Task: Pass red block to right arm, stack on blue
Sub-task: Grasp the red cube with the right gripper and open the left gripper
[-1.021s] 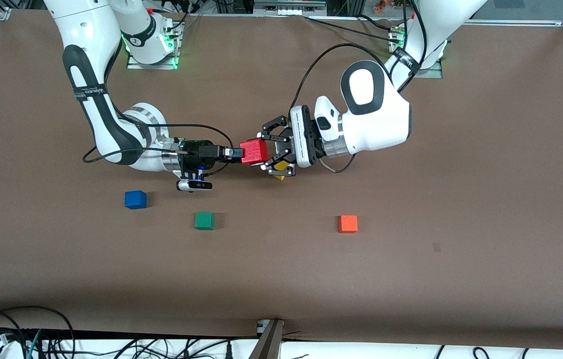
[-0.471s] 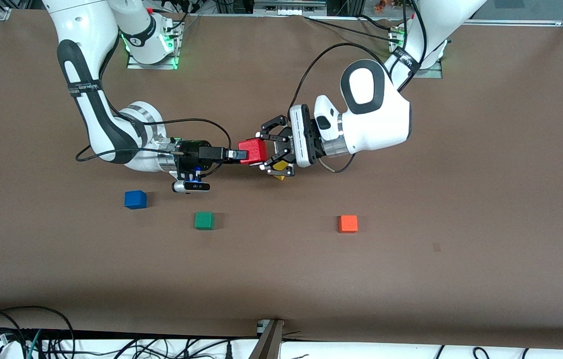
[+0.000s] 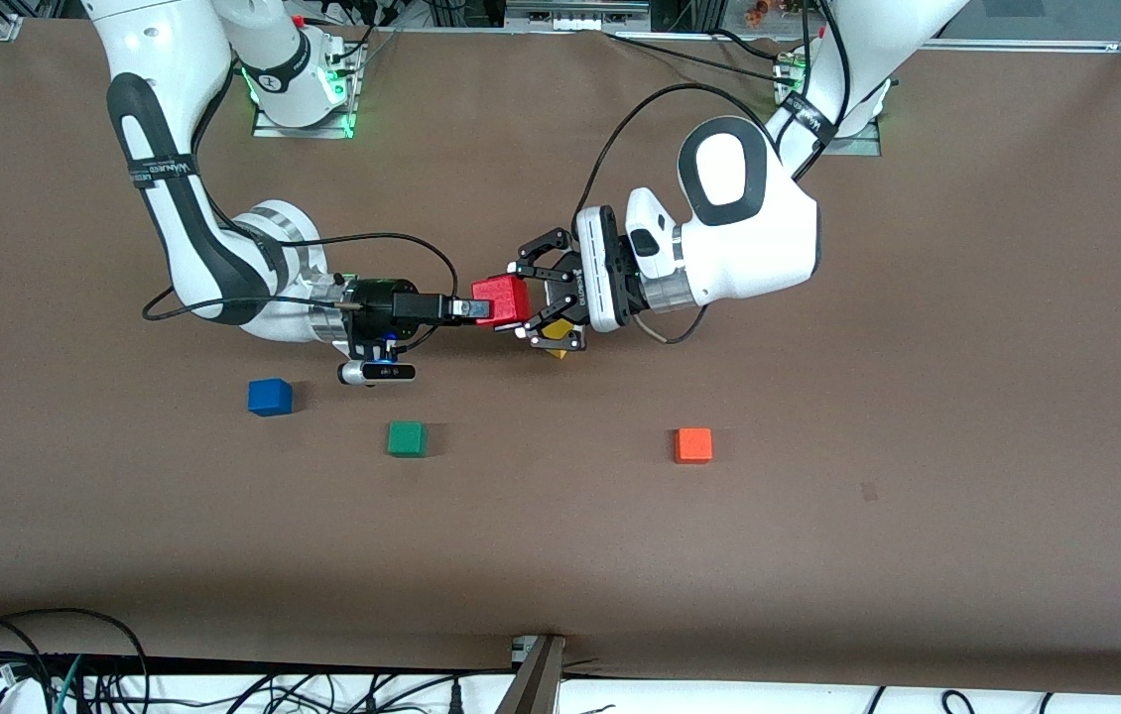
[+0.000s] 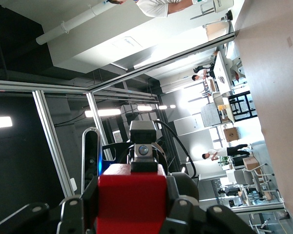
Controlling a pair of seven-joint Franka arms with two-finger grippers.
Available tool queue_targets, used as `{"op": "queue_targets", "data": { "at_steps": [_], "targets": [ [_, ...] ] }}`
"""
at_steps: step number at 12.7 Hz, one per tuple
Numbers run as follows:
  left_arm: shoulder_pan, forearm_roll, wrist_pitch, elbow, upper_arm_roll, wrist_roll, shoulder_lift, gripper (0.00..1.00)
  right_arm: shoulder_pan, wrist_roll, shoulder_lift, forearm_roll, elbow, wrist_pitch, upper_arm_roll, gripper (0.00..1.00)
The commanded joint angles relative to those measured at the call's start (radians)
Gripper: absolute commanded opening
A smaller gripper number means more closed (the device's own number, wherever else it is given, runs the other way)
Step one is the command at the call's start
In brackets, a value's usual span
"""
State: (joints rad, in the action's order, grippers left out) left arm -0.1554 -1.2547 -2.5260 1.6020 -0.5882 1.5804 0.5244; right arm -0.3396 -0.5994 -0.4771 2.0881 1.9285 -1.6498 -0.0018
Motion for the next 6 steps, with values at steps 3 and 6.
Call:
{"op": "queue_targets", "data": {
  "at_steps": [3, 6],
  "targets": [
    [-0.010, -0.037, -0.002, -0.016, 0.002, 0.017, 0.008, 1.00, 0.011, 0.116, 0.015, -0.090, -0.074, -0.001, -0.104, 0.00],
    [0.002, -0.037, 0.009, -0.001, 0.002, -0.054, -0.012, 1.00, 0.013, 0.165, 0.014, -0.270, -0.117, 0.100, -0.232, 0.00]
  ]
}}
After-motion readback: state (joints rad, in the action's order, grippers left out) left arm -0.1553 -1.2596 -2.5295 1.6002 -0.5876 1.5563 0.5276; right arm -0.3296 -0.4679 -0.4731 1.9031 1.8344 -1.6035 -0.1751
